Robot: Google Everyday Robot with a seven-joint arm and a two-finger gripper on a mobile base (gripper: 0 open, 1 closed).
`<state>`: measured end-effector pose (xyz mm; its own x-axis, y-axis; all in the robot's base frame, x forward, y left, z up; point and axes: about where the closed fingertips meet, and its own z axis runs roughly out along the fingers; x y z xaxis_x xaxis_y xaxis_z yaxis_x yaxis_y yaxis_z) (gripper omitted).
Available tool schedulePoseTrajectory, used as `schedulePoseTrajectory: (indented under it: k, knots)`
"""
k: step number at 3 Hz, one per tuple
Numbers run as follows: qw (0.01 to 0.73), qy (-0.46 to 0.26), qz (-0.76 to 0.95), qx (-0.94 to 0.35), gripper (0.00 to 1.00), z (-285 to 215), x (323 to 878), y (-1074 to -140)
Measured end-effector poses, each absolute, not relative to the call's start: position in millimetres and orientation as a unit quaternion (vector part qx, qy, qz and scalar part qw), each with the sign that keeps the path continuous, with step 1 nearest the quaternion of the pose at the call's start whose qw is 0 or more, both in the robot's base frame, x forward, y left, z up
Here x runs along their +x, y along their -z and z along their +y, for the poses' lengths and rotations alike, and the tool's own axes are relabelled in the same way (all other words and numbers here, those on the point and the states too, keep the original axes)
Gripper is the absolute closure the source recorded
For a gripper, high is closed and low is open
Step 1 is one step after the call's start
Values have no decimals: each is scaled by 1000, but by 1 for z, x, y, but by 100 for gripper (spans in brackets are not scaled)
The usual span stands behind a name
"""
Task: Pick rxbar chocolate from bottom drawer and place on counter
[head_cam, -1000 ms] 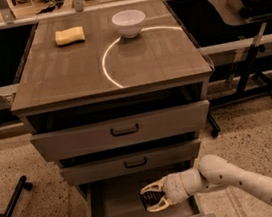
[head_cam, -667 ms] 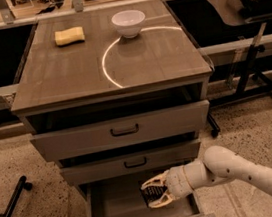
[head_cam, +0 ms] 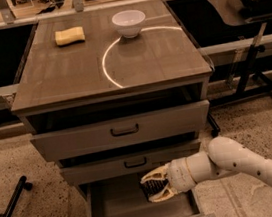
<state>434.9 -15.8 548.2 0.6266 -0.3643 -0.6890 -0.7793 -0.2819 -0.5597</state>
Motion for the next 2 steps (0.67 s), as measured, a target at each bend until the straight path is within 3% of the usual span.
schedulePoseTrajectory:
  k: [2]
  knots:
    - [531,-173,398,-728,100,-49,468,-676]
